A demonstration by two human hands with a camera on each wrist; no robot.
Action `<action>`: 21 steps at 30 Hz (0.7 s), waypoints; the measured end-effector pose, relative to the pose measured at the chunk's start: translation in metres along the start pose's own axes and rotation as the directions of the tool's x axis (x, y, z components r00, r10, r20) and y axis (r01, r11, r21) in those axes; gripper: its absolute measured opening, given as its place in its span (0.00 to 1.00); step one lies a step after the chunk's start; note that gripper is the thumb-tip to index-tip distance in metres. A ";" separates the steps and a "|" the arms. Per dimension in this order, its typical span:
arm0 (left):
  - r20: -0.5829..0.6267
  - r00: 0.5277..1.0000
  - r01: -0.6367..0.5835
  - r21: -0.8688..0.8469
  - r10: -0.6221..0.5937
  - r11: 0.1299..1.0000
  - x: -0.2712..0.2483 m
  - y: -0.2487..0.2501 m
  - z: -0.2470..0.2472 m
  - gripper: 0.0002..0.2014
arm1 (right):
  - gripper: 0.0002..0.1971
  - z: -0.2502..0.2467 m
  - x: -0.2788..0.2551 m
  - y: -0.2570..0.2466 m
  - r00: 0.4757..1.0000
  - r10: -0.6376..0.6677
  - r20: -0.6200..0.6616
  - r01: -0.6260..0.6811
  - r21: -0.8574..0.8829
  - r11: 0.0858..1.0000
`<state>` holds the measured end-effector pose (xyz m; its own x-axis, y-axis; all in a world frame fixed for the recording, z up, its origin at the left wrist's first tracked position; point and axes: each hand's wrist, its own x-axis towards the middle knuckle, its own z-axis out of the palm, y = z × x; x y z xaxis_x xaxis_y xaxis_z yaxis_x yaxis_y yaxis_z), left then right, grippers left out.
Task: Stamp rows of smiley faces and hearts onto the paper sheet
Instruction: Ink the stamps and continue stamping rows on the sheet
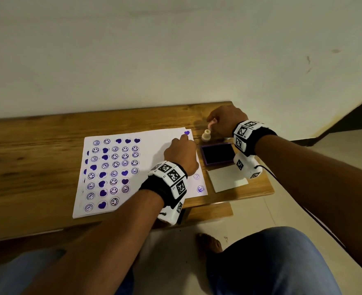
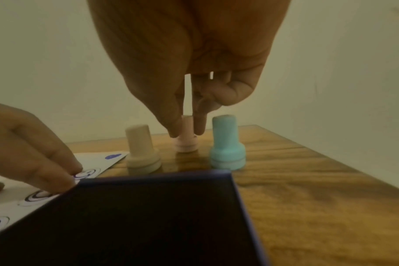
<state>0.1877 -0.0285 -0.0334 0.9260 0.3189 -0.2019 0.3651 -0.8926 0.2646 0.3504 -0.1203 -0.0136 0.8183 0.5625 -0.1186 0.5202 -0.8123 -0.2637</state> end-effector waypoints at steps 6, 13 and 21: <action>-0.043 0.998 0.032 -0.148 -0.039 0.988 -0.005 -0.002 -0.004 0.20 | 0.13 -0.015 -0.012 -0.001 0.991 0.000 -0.136 0.022 0.162 0.987; -0.271 0.962 -0.134 -0.385 0.027 0.913 -0.021 0.003 -0.025 0.23 | 0.16 -0.024 -0.067 -0.013 0.956 0.099 -0.276 0.068 0.538 0.840; -0.282 0.959 -0.219 -0.811 -0.034 0.543 -0.081 -0.002 -0.024 0.20 | 0.07 0.005 -0.157 -0.038 0.982 0.159 -0.102 0.031 0.918 0.396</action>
<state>0.1140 -0.0448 0.0054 0.9025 0.4260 0.0632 0.0732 -0.2964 0.9523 0.2012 -0.1771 0.0097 0.9111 0.4076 -0.0605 0.0074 -0.1629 -0.9866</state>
